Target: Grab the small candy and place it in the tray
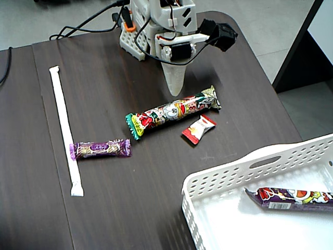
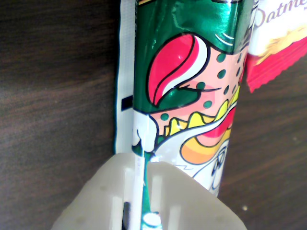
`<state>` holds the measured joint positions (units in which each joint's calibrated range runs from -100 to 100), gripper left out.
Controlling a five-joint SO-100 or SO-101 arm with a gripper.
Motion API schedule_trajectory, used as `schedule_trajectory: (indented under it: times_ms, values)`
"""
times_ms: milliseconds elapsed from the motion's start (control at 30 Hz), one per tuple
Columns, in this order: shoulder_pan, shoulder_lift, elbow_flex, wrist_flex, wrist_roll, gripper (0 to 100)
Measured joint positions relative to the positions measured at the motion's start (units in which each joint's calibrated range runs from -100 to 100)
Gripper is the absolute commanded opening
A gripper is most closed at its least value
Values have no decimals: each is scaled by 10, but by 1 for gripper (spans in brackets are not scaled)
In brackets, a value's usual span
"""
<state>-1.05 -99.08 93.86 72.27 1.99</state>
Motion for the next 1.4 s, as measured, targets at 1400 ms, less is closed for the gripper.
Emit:
schedule_trajectory:
  times_ms: [1400]
  values:
    - [0,38,-62,-15,0,2]
